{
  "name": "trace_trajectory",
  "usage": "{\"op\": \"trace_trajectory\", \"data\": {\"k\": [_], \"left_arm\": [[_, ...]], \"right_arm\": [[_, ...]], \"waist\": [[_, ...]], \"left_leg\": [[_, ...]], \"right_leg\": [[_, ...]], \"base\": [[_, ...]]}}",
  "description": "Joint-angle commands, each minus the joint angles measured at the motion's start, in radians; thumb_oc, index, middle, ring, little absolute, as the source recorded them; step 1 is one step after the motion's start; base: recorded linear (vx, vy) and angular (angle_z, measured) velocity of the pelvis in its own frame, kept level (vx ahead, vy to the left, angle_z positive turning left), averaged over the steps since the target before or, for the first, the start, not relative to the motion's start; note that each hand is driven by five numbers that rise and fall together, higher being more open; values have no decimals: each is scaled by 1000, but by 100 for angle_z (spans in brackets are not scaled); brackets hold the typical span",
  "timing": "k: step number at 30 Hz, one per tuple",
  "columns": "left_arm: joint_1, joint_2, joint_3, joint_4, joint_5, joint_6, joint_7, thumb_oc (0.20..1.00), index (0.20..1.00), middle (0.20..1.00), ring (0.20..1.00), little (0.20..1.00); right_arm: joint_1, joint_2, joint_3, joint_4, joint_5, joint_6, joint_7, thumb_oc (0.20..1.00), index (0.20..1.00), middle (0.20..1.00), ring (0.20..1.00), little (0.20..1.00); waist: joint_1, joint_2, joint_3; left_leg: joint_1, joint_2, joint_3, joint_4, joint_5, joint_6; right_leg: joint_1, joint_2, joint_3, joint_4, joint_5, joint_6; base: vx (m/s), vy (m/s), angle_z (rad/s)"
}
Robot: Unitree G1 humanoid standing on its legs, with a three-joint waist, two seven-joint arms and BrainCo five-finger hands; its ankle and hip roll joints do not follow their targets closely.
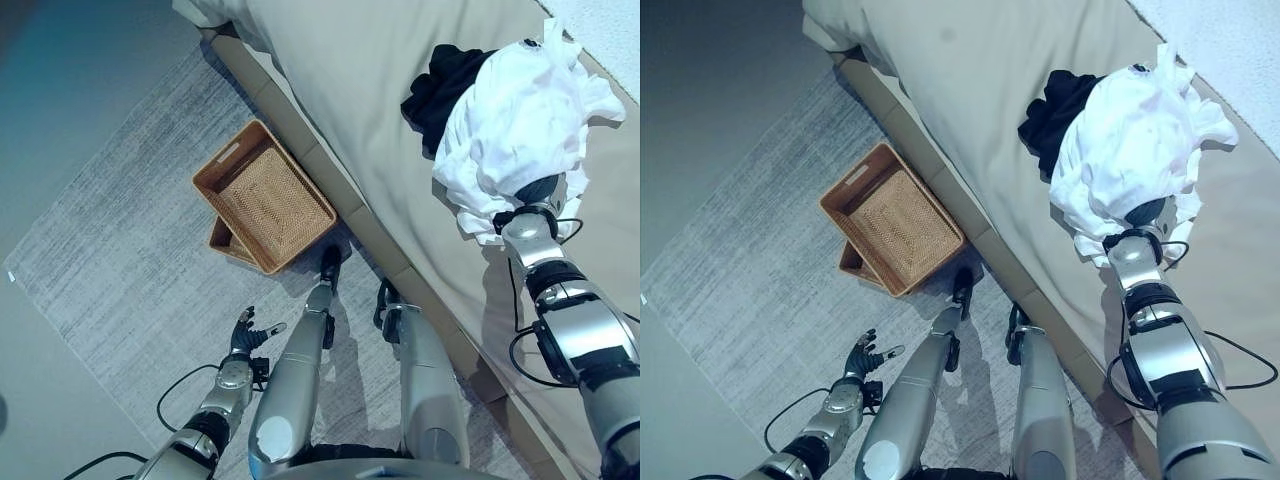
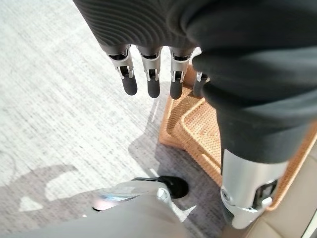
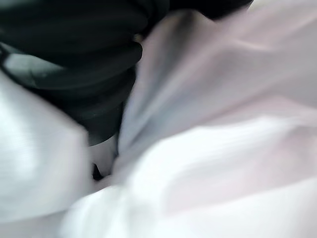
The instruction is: Pick up clothes into the bucket
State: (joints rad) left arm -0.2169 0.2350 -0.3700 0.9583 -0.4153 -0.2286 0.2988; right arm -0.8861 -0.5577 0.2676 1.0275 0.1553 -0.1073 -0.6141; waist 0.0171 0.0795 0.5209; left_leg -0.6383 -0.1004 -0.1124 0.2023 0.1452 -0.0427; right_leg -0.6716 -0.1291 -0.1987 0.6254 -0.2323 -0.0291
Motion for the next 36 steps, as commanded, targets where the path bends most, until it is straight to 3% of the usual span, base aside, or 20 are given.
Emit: {"op": "trace_trajectory", "data": {"k": [1,5,11,17,24,34,36], "left_arm": [[25,-18,8,-8,-28,-24,19,1000,1000,1000,1000,1000],[30,-7,40,-25,-15,-31,22,1000,1000,1000,1000,1000],[46,8,91,12,13,-17,11,1000,1000,1000,1000,1000],[79,19,128,40,27,1,-4,1000,1000,1000,1000,1000],[142,23,160,52,56,26,-43,1000,1000,1000,1000,1000],[189,19,182,55,66,53,-67,1000,1000,1000,1000,1000],[197,12,186,70,69,57,-73,1000,1000,1000,1000,1000]], "right_arm": [[-16,-38,-46,-165,28,-95,-54,200,200,200,200,200],[51,-88,-142,-435,-22,-133,-107,200,200,200,200,200],[62,-168,-210,-542,-52,-131,-102,200,200,200,200,200],[91,-191,-227,-565,-48,-121,-73,200,200,200,200,200],[165,-221,-255,-546,-48,-94,-10,200,200,200,200,200],[143,-310,-218,-455,-38,-61,72,200,200,200,200,200],[145,-319,-203,-433,-29,-58,105,369,369,369,369,369]], "waist": [[-8,-25,-1],[-24,-46,-1],[-25,-88,-11],[-22,-113,-65],[-9,-126,-189],[-2,-143,-298],[-2,-147,-316]], "left_leg": [[18,25,28,197,-170,14],[63,37,34,165,-171,8],[173,62,64,125,-184,8],[272,76,76,32,-160,2],[437,83,79,-117,-124,-9],[571,95,90,-188,-126,-15],[587,100,93,-195,-129,-15]], "right_leg": [[70,-72,43,-116,104,110],[104,-64,48,-161,125,121],[202,-41,67,-239,156,133],[309,-19,69,-365,205,144],[510,-1,30,-549,249,159],[654,13,11,-629,252,165],[670,15,11,-639,250,165]], "base": [[-12,7,-4],[-8,15,-4],[16,12,-17],[58,-10,-21],[122,-29,-6],[87,-7,9],[75,-3,-2]]}}
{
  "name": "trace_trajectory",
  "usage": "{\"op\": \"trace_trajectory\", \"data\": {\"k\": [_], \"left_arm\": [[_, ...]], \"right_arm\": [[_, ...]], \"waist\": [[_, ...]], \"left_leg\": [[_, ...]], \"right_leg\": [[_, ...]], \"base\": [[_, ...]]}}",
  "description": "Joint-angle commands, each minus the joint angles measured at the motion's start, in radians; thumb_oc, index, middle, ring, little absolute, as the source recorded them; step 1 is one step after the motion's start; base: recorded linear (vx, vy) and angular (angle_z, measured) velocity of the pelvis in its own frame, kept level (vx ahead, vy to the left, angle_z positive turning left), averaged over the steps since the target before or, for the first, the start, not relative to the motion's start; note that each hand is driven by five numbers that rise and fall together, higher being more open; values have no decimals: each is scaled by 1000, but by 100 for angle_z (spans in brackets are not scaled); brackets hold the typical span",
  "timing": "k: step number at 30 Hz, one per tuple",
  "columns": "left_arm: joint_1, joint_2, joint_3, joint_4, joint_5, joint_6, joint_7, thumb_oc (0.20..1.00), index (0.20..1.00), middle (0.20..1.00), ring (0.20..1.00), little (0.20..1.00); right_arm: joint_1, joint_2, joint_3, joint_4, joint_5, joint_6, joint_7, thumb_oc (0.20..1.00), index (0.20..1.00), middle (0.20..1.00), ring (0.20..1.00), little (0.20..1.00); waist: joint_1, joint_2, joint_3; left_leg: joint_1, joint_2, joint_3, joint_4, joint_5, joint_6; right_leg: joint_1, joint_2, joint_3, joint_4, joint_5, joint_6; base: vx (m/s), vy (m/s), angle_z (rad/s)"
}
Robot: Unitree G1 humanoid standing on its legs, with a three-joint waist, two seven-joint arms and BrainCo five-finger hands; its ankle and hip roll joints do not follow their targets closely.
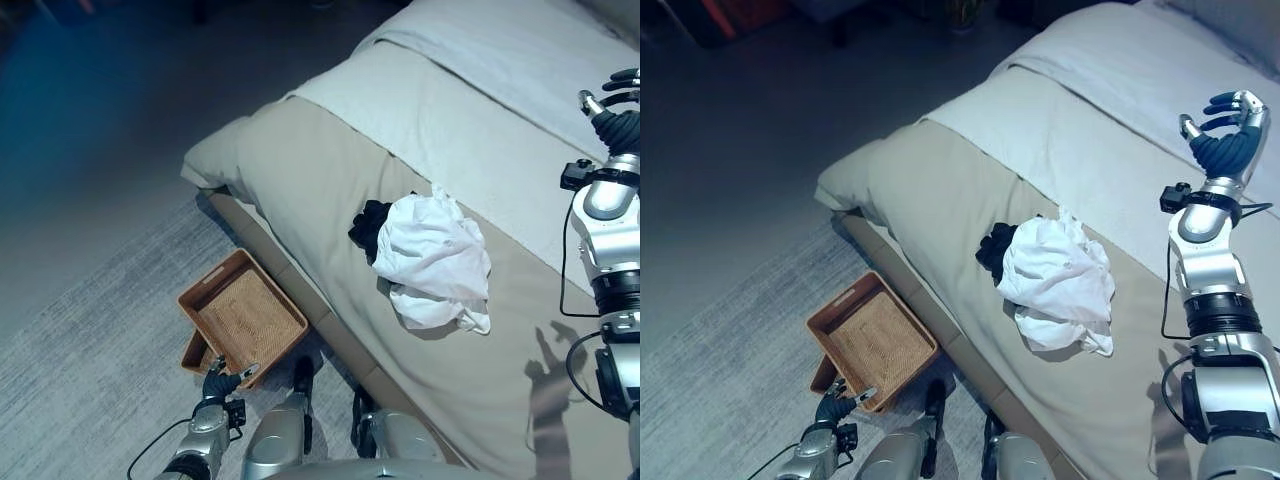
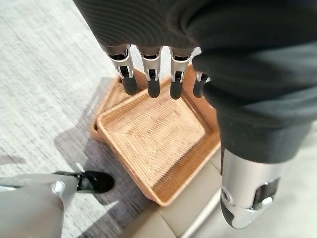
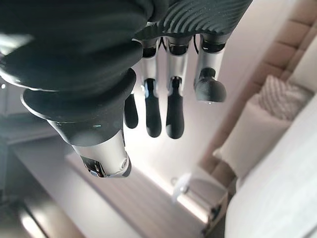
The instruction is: Pick up clothes into the bucket
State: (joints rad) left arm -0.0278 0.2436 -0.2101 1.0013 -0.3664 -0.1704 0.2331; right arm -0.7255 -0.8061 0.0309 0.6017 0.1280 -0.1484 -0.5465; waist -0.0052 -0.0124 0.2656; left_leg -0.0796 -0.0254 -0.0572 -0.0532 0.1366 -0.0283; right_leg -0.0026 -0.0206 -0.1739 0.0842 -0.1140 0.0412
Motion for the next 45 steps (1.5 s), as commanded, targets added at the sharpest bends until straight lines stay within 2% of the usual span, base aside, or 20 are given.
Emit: {"op": "trace_trajectory", "data": {"k": [1,2,6,11,14,15,16,18,21,24,27,28,31,32,39,45], "left_arm": [[14,1,30,32,21,3,-11,1000,1000,1000,1000,1000],[23,-3,29,45,24,6,-20,1000,1000,1000,1000,1000],[28,-8,23,83,33,17,-32,1000,1000,1000,1000,1000],[27,-14,19,102,24,25,-35,1000,1000,1000,1000,1000],[7,-10,14,114,13,25,-28,1000,1000,1000,1000,1000],[7,-11,14,114,13,25,-28,1000,1000,1000,1000,1000],[2,-7,9,106,7,23,-26,1000,1000,1000,1000,1000],[0,-7,7,106,1,21,-22,1000,1000,1000,1000,1000],[-14,0,7,89,-26,8,-5,1000,1000,1000,1000,1000],[-23,-1,2,72,-40,4,0,1000,1000,1000,1000,1000],[-42,9,-12,38,-68,-7,16,1000,1000,1000,1000,1000],[-60,9,-22,17,-83,-15,28,1000,1000,1000,1000,1000],[-73,9,-30,-9,-98,-25,39,1000,1000,1000,1000,1000],[-89,6,-44,-9,-107,-30,49,1000,1000,1000,1000,1000],[-146,-5,-86,0,-119,-27,62,1000,1000,1000,1000,1000],[-176,1,-108,-29,-128,-32,70,1000,1000,1000,1000,1000]], "right_arm": [[-16,-76,53,5,3,-13,72,834,834,834,834,834],[-26,-96,97,48,-5,0,121,1000,1000,1000,1000,1000],[-53,-107,181,122,-41,31,181,1000,1000,1000,1000,1000],[-46,-78,218,194,-64,52,209,1000,1000,1000,1000,1000],[-74,-62,244,255,-87,69,210,1000,1000,1000,1000,1000],[-75,-62,245,256,-86,69,210,1000,1000,1000,1000,1000],[-93,-56,258,282,-105,78,202,1000,1000,1000,1000,1000],[-108,-51,269,308,-110,80,195,1000,1000,1000,1000,1000],[-184,-55,311,384,-144,95,176,1000,1000,1000,1000,1000],[-221,-59,332,418,-152,99,166,1000,1000,1000,1000,1000],[-316,-71,392,474,-180,115,145,1000,1000,1000,1000,1000],[-364,-81,432,516,-208,120,127,1000,1000,1000,1000,1000],[-411,-86,467,538,-218,123,114,1000,1000,1000,1000,1000],[-449,-75,483,573,-207,125,108,1000,1000,1000,1000,1000],[-554,-44,554,576,-187,118,95,1000,1000,1000,1000,1000],[-606,-36,599,581,-181,111,96,1000,1000,1000,1000,1000]], "waist": [[22,-56,-70],[24,-61,-81],[23,-64,-80],[24,-55,-57],[27,-42,-4],[27,-42,-4],[32,-32,28],[34,-28,39],[48,-2,94],[50,8,117],[57,18,163],[58,24,193],[64,26,214],[69,27,237],[63,12,254],[63,3,254]], "left_leg": [[38,27,40,57,-122,-30],[48,30,43,53,-123,-31],[43,29,43,64,-127,-30],[21,28,34,74,-122,-27],[-41,17,18,118,-125,-23],[-43,17,18,120,-126,-23],[-82,7,12,158,-132,-20],[-100,4,9,176,-136,-19],[-179,-14,-1,257,-156,-8],[-230,-20,-9,299,-164,-2],[-328,-35,-14,407,-196,13],[-399,-49,-16,490,-220,23],[-465,-54,-18,559,-241,33],[-498,-59,-22,631,-296,36],[-650,-69,-13,776,-352,48],[-719,-77,-7,830,-376,55]], "right_leg": [[9,-93,-12,-100,130,95],[14,-90,-12,-101,128,94],[8,-88,-8,-84,121,89],[-20,-89,-10,-61,115,84],[-79,-94,-13,-13,105,75],[-81,-94,-13,-12,105,75],[-115,-99,-9,14,99,71],[-131,-100,-8,27,95,69],[-216,-119,13,126,68,58],[-269,-128,21,189,48,49],[-363,-148,31,304,14,35],[-430,-158,51,378,-8,23],[-494,-165,63,446,-33,9],[-531,-169,78,524,-86,5],[-678,-182,102,660,-135,-10],[-746,-192,110,706,-151,-13]], "base": [[56,-6,-3],[66,-5,-6],[14,-3,-3],[-10,0,-1],[-84,3,2],[-103,19,6],[-60,18,9],[-60,23,1],[-71,39,2],[-68,41,7],[-109,40,17],[-100,40,18],[-40,23,20],[39,2,15],[10,27,-1],[6,19,1]]}}
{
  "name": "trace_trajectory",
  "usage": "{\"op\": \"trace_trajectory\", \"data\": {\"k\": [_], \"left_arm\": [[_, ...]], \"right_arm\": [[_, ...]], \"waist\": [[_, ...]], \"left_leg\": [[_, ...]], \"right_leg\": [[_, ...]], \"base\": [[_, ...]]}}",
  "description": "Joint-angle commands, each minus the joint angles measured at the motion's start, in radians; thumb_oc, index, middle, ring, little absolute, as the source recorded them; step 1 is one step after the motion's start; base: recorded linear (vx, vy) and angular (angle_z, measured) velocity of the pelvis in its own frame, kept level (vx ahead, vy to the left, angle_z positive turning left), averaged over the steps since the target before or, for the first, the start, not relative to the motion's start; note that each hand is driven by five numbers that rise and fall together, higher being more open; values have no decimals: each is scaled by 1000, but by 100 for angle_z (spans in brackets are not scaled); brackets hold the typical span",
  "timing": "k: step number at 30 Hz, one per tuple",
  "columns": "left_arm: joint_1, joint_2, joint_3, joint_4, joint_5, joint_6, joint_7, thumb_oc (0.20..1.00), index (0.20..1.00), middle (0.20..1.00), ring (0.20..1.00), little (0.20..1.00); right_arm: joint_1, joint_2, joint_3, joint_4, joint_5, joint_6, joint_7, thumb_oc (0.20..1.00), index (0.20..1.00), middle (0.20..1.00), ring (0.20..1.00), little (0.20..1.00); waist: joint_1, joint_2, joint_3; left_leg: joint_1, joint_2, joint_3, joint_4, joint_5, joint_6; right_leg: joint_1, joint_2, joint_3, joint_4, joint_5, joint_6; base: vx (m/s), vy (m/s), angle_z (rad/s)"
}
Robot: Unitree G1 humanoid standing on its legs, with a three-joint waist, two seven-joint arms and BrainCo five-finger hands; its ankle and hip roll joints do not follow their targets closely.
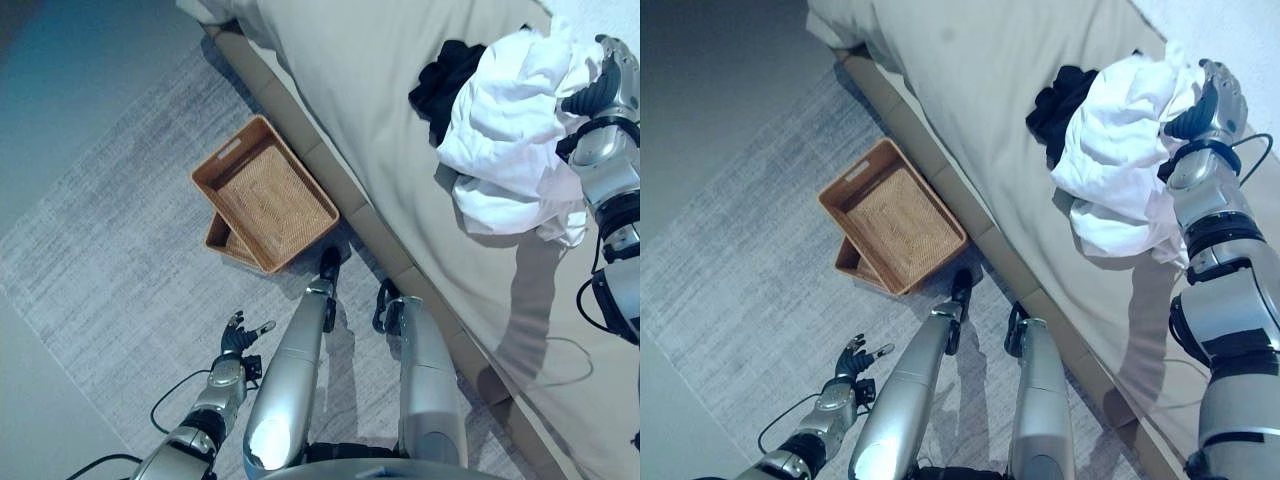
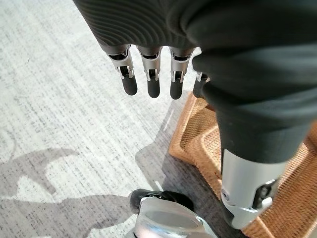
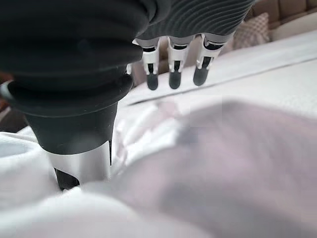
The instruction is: Pick up clothes into the bucket
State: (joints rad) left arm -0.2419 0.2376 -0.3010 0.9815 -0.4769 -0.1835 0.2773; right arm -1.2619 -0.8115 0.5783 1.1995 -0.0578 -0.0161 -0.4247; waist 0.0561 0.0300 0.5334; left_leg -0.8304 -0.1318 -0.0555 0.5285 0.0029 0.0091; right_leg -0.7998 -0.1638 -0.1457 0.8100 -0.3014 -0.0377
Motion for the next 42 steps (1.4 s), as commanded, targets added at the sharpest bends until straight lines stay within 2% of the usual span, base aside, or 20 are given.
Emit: {"op": "trace_trajectory", "data": {"k": [1,3,4,5,6,7,20,28,29,32,42], "left_arm": [[29,8,-17,-12,-22,-19,27,1000,1000,1000,1000,1000],[19,15,-22,-16,-26,-19,26,1000,1000,1000,1000,1000],[5,21,-25,-21,-31,-20,21,1000,1000,1000,1000,1000],[4,20,-25,-21,-31,-20,20,1000,1000,1000,1000,1000],[-3,25,-29,-27,-36,-21,11,1000,1000,1000,1000,1000],[-3,25,-29,-27,-36,-21,11,1000,1000,1000,1000,1000],[-10,37,-5,-7,-31,-19,-11,1000,1000,1000,1000,1000],[10,56,18,-16,-25,-25,-8,1000,1000,1000,1000,1000],[11,62,23,-12,-18,-25,-8,1000,1000,1000,1000,1000],[11,67,28,-1,-12,-25,-10,1000,1000,1000,1000,1000],[71,85,73,1,19,-27,-12,1000,1000,1000,1000,1000]], "right_arm": [[-78,-28,59,-10,8,-21,-19,1000,1000,1000,1000,1000],[-99,-31,88,20,8,-13,11,1000,1000,1000,1000,1000],[-124,-28,116,67,12,-3,56,1000,1000,1000,1000,1000],[-126,-28,117,68,12,-3,56,849,849,849,849,849],[-157,-24,145,87,21,2,93,307,307,307,307,307],[-158,-24,146,87,22,2,93,200,200,200,200,200],[-201,-69,185,35,53,-28,121,200,200,200,200,200],[-237,-118,132,-66,120,-53,51,200,200,200,200,200],[-252,-135,131,-94,121,-59,38,200,200,200,200,200],[-260,-154,128,-134,127,-64,23,200,200,200,200,200],[-203,-264,7,-356,120,-90,-83,200,200,200,200,200]], "waist": [[1,-40,-13],[3,-44,-13],[6,-46,-13],[6,-45,-13],[9,-50,-13],[9,-50,-13],[3,-63,-13],[-7,-73,-14],[-12,-78,-13],[-18,-85,-20],[-51,-113,-99]], "left_leg": [[21,28,-8,256,-245,17],[11,25,-6,262,-247,16],[1,23,-6,265,-246,15],[0,23,-6,265,-246,15],[-2,24,-8,262,-243,17],[-2,24,-8,262,-243,17],[52,27,-12,168,-199,3],[161,50,-12,60,-159,-16],[175,54,-8,23,-114,-15],[210,60,-9,-14,-100,-20],[402,91,5,-198,-54,-40]], "right_leg": [[39,-51,82,-9,34,66],[29,-54,82,-4,33,65],[20,-58,79,1,35,65],[20,-58,80,1,35,65],[17,-60,77,-2,38,64],[16,-60,77,-3,38,64],[59,-57,70,-79,72,71],[160,-35,60,-193,118,85],[179,-34,54,-240,166,85],[217,-29,51,-280,184,91],[403,8,34,-474,259,127]], "base": [[0,0,0],[9,1,5],[4,-4,5],[10,-11,4],[0,0,0],[0,0,0],[0,0,0],[-23,-23,-1],[-103,-11,-3],[-36,-20,-2],[34,-27,-7]]}}
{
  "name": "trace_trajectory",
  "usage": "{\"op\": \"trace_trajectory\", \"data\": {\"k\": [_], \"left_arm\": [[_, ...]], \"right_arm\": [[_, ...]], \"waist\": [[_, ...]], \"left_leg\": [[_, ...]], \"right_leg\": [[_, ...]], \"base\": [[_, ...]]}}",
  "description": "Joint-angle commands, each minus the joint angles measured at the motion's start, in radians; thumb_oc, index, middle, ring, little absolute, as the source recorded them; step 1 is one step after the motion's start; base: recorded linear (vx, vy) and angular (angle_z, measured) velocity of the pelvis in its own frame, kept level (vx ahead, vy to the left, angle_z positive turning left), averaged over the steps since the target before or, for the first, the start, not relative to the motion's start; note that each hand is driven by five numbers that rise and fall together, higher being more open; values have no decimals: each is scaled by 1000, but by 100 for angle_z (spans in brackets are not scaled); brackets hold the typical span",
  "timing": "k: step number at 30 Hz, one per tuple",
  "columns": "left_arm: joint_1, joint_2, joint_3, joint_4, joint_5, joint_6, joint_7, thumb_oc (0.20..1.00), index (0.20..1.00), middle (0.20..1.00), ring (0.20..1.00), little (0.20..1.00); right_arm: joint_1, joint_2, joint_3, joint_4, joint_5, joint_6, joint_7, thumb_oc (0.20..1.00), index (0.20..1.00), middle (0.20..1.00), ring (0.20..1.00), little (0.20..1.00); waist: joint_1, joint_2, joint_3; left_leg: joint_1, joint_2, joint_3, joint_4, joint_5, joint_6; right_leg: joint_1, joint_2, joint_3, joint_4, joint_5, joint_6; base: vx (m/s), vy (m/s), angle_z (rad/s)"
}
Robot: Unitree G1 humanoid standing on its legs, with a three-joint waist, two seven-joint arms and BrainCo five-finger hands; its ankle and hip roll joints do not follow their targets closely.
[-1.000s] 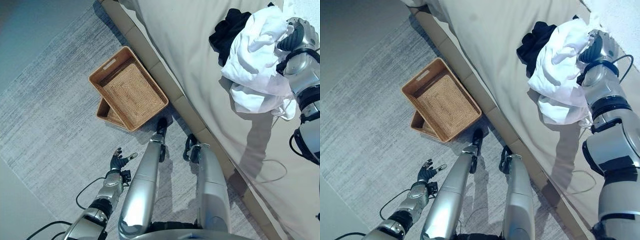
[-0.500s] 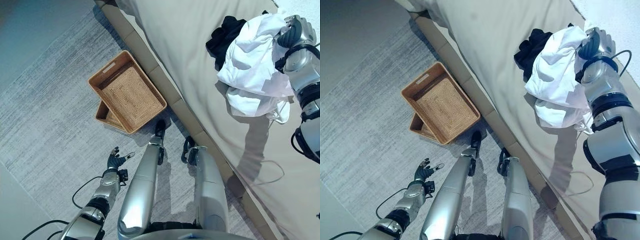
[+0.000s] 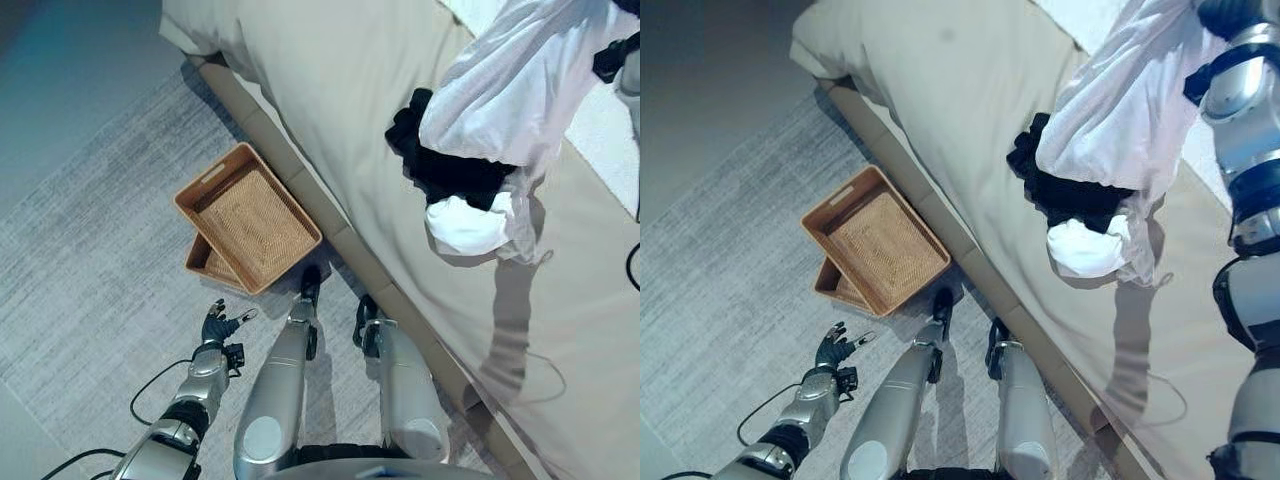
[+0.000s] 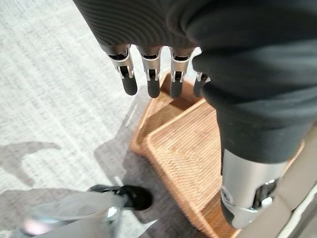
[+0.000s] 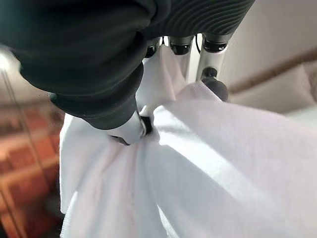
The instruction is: Pick up clothes into the bucket
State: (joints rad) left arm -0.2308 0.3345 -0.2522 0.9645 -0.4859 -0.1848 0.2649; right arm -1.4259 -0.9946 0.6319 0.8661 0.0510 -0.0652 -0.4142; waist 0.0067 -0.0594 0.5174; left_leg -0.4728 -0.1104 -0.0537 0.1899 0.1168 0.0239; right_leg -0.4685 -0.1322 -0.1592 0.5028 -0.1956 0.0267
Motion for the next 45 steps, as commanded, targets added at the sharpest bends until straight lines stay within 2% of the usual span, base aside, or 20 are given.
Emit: {"op": "trace_trajectory", "data": {"k": [1,8,12,14,15,16,17,19,20,23,26,27,28,30,31,32,35,39,45], "left_arm": [[62,-11,26,21,32,-25,1,1000,1000,1000,1000,1000],[95,-4,38,-27,45,-28,-10,1000,1000,1000,1000,1000],[116,18,34,-140,54,-40,-23,1000,1000,1000,1000,1000],[120,75,11,-305,71,-52,-50,1000,1000,1000,1000,1000],[123,76,12,-308,71,-50,-50,1000,1000,1000,1000,1000],[109,157,-13,-466,96,-56,-81,1000,1000,1000,1000,1000],[113,158,-11,-471,96,-53,-81,1000,1000,1000,1000,1000],[68,275,-23,-659,104,-47,-127,1000,1000,1000,1000,1000],[70,277,-22,-663,103,-44,-127,1000,1000,1000,1000,1000],[-50,359,-50,-800,47,-33,-162,1000,1000,1000,1000,1000],[-244,417,-142,-851,52,-26,-177,1000,1000,1000,1000,1000],[-413,408,-240,-818,54,-20,-165,1000,1000,1000,1000,1000],[-422,405,-247,-811,53,-22,-164,1000,1000,1000,1000,1000],[-587,366,-347,-750,69,-12,-153,1000,1000,1000,1000,1000],[-591,365,-351,-747,69,-13,-153,1000,1000,1000,1000,1000],[-690,332,-417,-694,111,4,-143,1000,1000,1000,1000,1000],[-749,295,-450,-628,138,8,-132,1000,1000,1000,1000,1000],[-820,199,-499,-475,221,39,-117,1000,1000,1000,1000,1000],[-848,119,-531,-353,233,57,-131,1000,1000,1000,1000,1000]], "right_arm": [[-32,-84,-63,-37,7,-41,-102,200,200,200,200,200],[16,-110,-114,-93,-24,-43,-119,200,200,200,200,200],[31,-122,-125,-136,-29,-47,-108,200,200,200,200,200],[32,-120,-106,-149,-22,-52,-76,200,200,200,200,200],[32,-119,-106,-149,-21,-52,-76,200,200,200,200,200],[23,-120,-70,-151,-11,-54,-39,200,200,200,200,200],[22,-119,-69,-150,-10,-55,-38,200,200,200,200,200],[14,-113,-17,-152,22,-47,28,200,200,200,200,200],[15,-113,-18,-152,22,-47,28,200,200,200,200,200],[30,-114,31,-176,59,-35,101,200,200,200,200,200],[53,-108,75,-210,82,-25,165,200,200,200,200,200],[57,-98,106,-239,95,-19,195,200,200,200,200,200],[58,-102,103,-239,95,-19,195,200,200,200,200,200],[82,-98,105,-323,128,-21,213,200,200,200,200,200],[87,-100,99,-325,127,-19,213,200,200,200,200,200],[101,-83,93,-357,145,-22,221,200,200,200,200,200],[114,-78,82,-393,158,-23,226,200,200,200,200,200],[146,-59,36,-506,197,-45,223,200,200,200,200,200],[166,-54,-3,-595,212,-67,218,200,200,200,200,200]], "waist": [[-3,-27,-89],[-6,-45,-152],[-6,-52,-200],[-10,-55,-236],[-10,-55,-236],[-15,-52,-261],[-15,-52,-261],[-27,-46,-301],[-26,-47,-300],[-39,-43,-337],[-53,-42,-374],[-63,-39,-392],[-60,-39,-389],[-75,-30,-404],[-72,-32,-403],[-81,-25,-413],[-83,-23,-415],[-98,-19,-418],[-108,-13,-414]], "left_leg": [[58,72,5,132,-167,-55],[166,89,23,63,-160,-61],[239,99,39,15,-157,-67],[291,105,55,-27,-150,-72],[293,105,55,-30,-149,-72],[324,111,59,-54,-143,-74],[327,111,59,-57,-142,-74],[372,118,71,-97,-135,-76],[375,118,71,-99,-134,-76],[418,122,75,-136,-129,-79],[445,126,81,-154,-128,-81],[463,126,83,-164,-127,-82],[465,126,83,-165,-127,-82],[480,128,85,-179,-126,-81],[481,128,85,-180,-125,-81],[491,128,89,-193,-122,-80],[500,128,92,-202,-119,-80],[514,128,103,-215,-116,-79],[523,127,111,-216,-119,-75]], "right_leg": [[87,-22,47,-178,157,66],[192,-8,38,-265,183,84],[259,5,34,-324,192,93],[307,16,34,-367,201,99],[309,17,34,-369,202,99],[333,22,35,-378,201,103],[335,22,36,-380,201,103],[372,24,31,-400,201,106],[374,25,31,-401,201,106],[408,27,24,-418,198,108],[438,25,19,-432,197,110],[455,25,16,-441,197,111],[457,25,15,-442,196,111],[469,25,17,-455,201,115],[470,25,17,-455,201,115],[477,25,18,-465,206,118],[484,25,19,-474,212,120],[495,23,26,-495,221,124],[499,21,35,-501,224,126]], "base": [[42,-10,-7],[75,-12,-9],[87,-9,-9],[93,-1,-11],[104,-2,-8],[64,3,-6],[94,8,-7],[93,15,-4],[96,6,-1],[92,-9,0],[87,-20,0],[76,-15,1],[59,-11,3],[0,0,0],[33,11,-6],[16,9,-8],[12,13,-11],[-2,11,-7],[1,15,-10]]}}
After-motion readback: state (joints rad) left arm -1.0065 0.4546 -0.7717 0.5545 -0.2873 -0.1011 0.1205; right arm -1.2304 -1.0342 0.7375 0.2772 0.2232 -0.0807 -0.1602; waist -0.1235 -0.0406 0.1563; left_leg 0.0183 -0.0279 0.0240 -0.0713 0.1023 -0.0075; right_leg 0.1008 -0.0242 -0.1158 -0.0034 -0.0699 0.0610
